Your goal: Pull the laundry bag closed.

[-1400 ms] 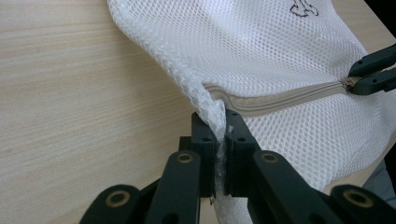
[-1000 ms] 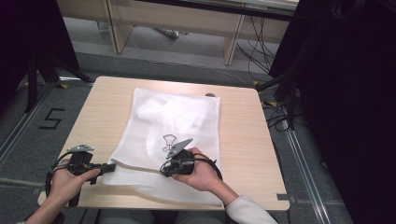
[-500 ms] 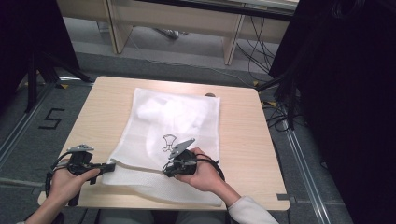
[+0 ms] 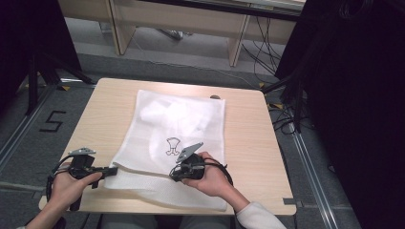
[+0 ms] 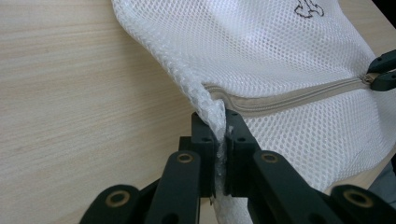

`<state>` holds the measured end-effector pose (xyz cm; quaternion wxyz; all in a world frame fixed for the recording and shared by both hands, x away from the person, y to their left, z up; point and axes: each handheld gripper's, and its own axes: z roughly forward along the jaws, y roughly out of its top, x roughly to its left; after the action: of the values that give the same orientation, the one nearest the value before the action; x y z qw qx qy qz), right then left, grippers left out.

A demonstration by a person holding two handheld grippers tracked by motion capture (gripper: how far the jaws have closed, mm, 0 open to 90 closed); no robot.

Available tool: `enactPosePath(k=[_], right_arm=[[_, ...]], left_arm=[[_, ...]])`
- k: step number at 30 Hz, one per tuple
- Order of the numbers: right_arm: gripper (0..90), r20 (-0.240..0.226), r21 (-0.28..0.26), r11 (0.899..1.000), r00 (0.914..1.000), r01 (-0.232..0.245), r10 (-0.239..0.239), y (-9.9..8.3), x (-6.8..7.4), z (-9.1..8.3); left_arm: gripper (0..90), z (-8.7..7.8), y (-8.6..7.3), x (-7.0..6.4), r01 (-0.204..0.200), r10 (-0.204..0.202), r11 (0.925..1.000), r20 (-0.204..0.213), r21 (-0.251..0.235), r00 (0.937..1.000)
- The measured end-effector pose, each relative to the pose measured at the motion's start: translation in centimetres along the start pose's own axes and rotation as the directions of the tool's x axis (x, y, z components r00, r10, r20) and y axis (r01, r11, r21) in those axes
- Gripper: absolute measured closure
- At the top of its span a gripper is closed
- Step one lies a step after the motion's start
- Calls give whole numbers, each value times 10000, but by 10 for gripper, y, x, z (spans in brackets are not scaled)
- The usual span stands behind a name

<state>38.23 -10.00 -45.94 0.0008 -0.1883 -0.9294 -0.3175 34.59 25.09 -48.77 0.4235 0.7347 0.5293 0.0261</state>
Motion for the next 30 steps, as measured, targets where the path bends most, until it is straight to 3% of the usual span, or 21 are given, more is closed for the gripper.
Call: enactPosePath(k=[8, 11, 13, 19, 30], right_arm=[[823, 85, -75, 9997, 9997, 247, -246, -3, -2, -1], [823, 175, 14, 10000, 9998, -54, 54, -5, -1, -3], [823, 79, -71, 9998, 9998, 196, -196, -5, -2, -3], [823, 242, 67, 9999, 9997, 89, -91, -8, -2, -6], [823, 66, 11, 9999, 9999, -130, 130, -11, -1, -8]], left_arm=[[840, 0, 0, 0, 12, -12, 10000, 10, -10, 10000], [840, 0, 0, 0, 46, -46, 10000, 26, -31, 10000], [840, 0, 0, 0, 7, -7, 10000, -7, -20, 10000], [840, 0, 0, 0, 28, -28, 10000, 4, -9, 10000], [840, 0, 0, 0, 29, -29, 10000, -9, -15, 10000]])
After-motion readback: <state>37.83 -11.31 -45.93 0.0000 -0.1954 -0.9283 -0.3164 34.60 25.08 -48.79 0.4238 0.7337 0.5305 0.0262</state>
